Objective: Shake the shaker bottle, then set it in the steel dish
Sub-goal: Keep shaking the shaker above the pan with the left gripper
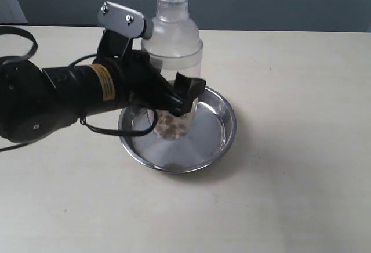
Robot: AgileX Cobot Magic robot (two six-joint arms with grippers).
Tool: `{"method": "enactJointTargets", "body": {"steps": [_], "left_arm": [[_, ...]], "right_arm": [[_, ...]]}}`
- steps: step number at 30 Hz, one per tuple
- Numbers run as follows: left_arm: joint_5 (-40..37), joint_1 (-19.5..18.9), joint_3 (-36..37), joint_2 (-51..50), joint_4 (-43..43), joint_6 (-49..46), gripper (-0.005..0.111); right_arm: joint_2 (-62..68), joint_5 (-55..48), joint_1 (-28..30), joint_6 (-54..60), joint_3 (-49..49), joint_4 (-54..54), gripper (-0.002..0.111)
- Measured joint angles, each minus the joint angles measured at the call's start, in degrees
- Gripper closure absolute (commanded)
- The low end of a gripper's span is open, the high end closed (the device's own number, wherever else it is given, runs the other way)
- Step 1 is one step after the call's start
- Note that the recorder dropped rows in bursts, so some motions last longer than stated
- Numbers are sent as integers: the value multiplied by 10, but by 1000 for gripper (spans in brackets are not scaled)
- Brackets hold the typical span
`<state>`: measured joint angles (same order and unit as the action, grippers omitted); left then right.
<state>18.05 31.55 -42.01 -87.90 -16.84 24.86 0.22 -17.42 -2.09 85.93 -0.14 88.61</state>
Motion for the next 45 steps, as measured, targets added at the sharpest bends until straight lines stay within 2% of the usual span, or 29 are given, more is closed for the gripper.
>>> {"method": "enactJointTargets", "body": {"steps": [3,7,12,15,18,22,29,32,36,40,45], "left_arm": [[9,0,2,-5,0,3,107],[1,0,-41,6,-6,3,107],[11,6,-19,-40,-13,6,107],[-12,6,-48,-27,-16,7,107],[3,6,-51,-20,-16,17,106],[-25,7,-55,-11,-84,60,107],[-56,10,-36,-30,-120,88,107],[-76,10,-65,1,-141,90,107],[-56,7,-46,-21,-141,108,107],[-85,13,-63,1,-194,127,106],[-92,5,-48,-12,-184,128,107]], "right_arm": [[0,0,0,0,0,0,109],[0,0,0,0,0,0,109],[0,0,0,0,0,0,109],[0,0,0,0,0,0,109],[0,0,0,0,0,0,109],[0,0,0,0,0,0,109],[0,0,0,0,0,0,109],[0,0,0,0,0,0,109],[0,0,0,0,0,0,109],[0,0,0,0,0,0,109],[0,0,0,0,0,0,109]]}}
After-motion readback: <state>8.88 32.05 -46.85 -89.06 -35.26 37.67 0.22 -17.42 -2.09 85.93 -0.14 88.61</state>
